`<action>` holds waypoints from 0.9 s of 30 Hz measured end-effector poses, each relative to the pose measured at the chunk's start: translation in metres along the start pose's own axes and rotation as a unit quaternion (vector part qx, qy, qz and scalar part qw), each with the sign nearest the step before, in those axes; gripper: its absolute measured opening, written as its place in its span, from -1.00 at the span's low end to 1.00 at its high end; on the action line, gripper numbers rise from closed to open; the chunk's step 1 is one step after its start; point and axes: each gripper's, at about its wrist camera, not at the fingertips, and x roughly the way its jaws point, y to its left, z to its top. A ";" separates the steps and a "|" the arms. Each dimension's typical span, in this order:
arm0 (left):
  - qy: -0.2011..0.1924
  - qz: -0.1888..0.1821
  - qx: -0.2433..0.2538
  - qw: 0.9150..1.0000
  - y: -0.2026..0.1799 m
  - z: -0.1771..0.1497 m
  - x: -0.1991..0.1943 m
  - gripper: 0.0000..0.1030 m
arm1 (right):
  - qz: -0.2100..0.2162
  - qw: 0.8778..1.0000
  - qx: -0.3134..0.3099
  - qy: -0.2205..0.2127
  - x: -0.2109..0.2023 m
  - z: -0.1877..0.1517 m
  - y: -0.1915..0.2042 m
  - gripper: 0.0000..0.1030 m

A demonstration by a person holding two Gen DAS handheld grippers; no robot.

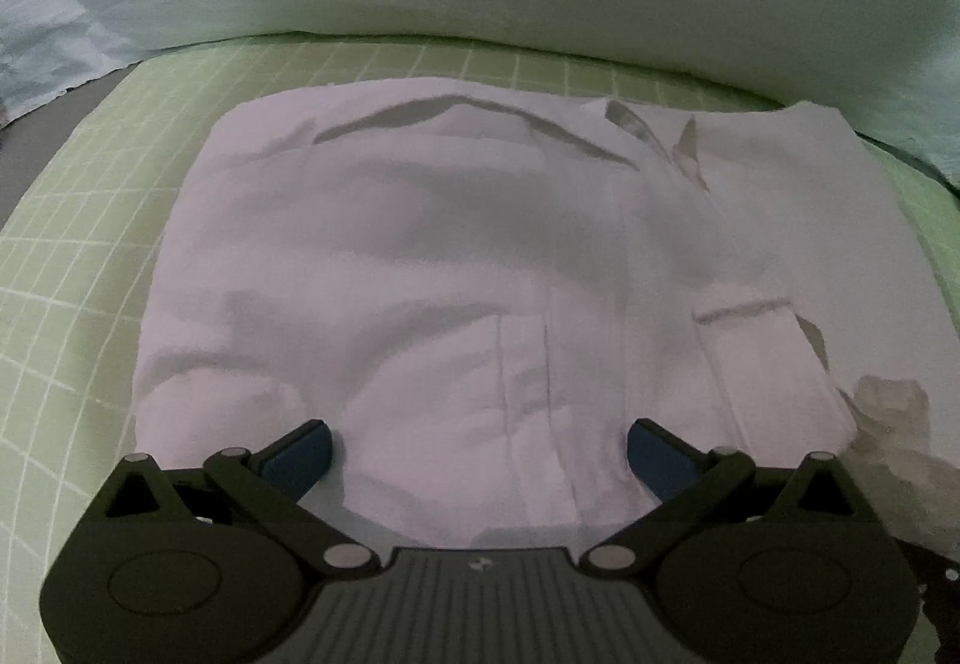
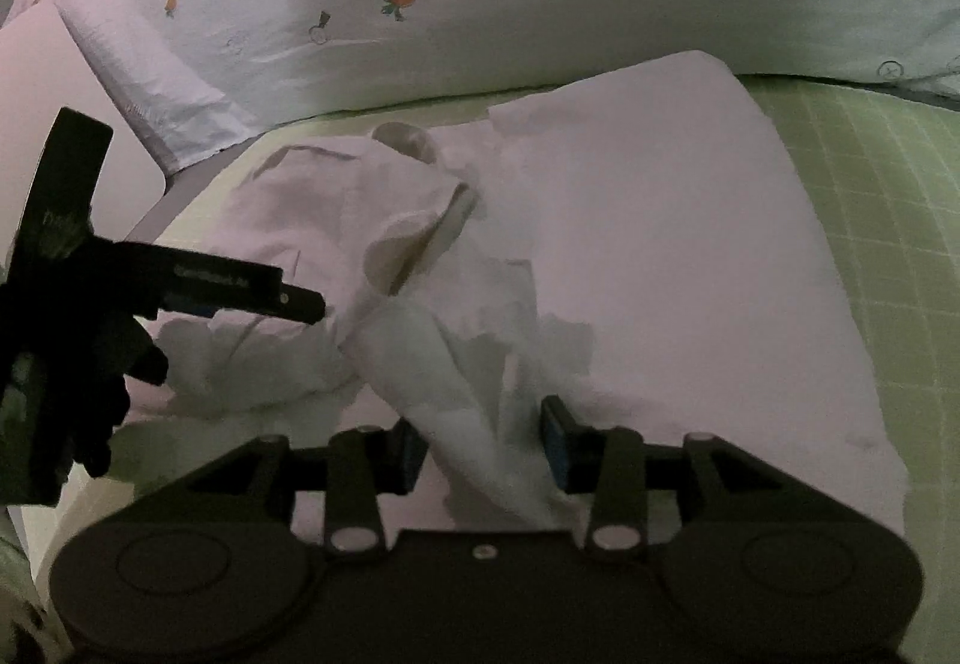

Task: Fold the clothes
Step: 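Fold the held hem corner over the shirt with the right gripper, release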

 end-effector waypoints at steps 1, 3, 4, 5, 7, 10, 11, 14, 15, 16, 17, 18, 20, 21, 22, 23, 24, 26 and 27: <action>0.001 0.001 0.009 1.000 -0.001 -0.003 -0.002 1.00 | -0.002 1.000 -0.003 0.001 -0.002 -0.003 0.001 -0.19; 0.001 0.005 0.028 1.000 -0.002 -0.011 -0.007 1.00 | -0.005 1.000 -0.010 0.004 -0.011 -0.007 0.005 -0.19; 0.000 0.011 0.038 0.999 -0.003 -0.016 -0.009 1.00 | -0.007 1.000 -0.014 0.006 -0.015 -0.009 0.007 -0.21; -0.002 0.015 0.047 0.999 -0.005 -0.020 -0.012 1.00 | -0.006 1.000 -0.009 0.001 -0.021 -0.011 0.007 -0.28; -0.006 0.021 0.049 0.999 -0.005 -0.028 -0.017 1.00 | 0.011 0.999 0.024 -0.019 -0.037 -0.011 0.001 -0.41; -0.006 0.025 0.050 0.998 -0.004 -0.037 -0.022 1.00 | 0.026 0.990 0.107 -0.084 -0.062 -0.008 -0.018 -0.49; -0.007 0.026 0.051 0.998 -0.004 -0.039 -0.023 1.00 | 0.024 0.986 0.130 -0.098 -0.064 -0.006 -0.025 -0.53; -0.009 0.025 0.056 0.998 -0.003 -0.044 -0.025 1.00 | -0.001 0.982 0.155 -0.108 -0.057 0.008 -0.037 -0.56; -0.009 0.025 0.059 0.998 -0.002 -0.045 -0.025 1.00 | -0.015 0.984 0.148 -0.100 -0.048 0.013 -0.038 -0.56; -0.008 0.024 0.062 0.998 -0.002 -0.045 -0.025 1.00 | -0.030 0.986 0.140 -0.091 -0.039 0.019 -0.038 -0.56; -0.008 0.024 0.065 0.998 -0.002 -0.046 -0.026 1.00 | -0.035 0.986 0.144 -0.079 -0.027 0.023 -0.038 -0.56; -0.007 0.024 0.067 0.997 -0.002 -0.046 -0.026 1.00 | -0.039 0.986 0.149 -0.068 -0.014 0.026 -0.039 -0.56; -0.004 0.023 0.072 0.997 -0.001 -0.046 -0.025 1.00 | -0.035 0.985 0.161 -0.042 0.006 0.027 -0.037 -0.56; -0.003 0.022 0.074 0.997 -0.001 -0.046 -0.025 1.00 | -0.032 0.987 0.154 -0.033 0.011 0.025 -0.031 -0.56; -0.001 0.023 0.078 0.997 -0.002 -0.046 -0.025 1.00 | -0.028 0.989 0.145 -0.024 0.015 0.022 -0.025 -0.56; -0.001 0.024 0.083 0.996 -0.003 -0.047 -0.024 1.00 | -0.026 0.991 0.127 -0.019 0.016 0.018 -0.016 -0.56; -0.002 0.025 0.085 0.996 -0.003 -0.048 -0.024 1.00 | -0.029 0.994 0.101 -0.012 0.015 0.012 -0.006 -0.56; -0.004 0.030 0.085 0.996 -0.005 -0.049 -0.024 1.00 | -0.037 0.998 0.057 -0.006 0.008 -0.001 0.007 -0.56; -0.004 0.032 0.084 0.996 -0.007 -0.049 -0.024 1.00 | -0.040 0.999 0.035 -0.003 0.004 -0.007 0.014 -0.56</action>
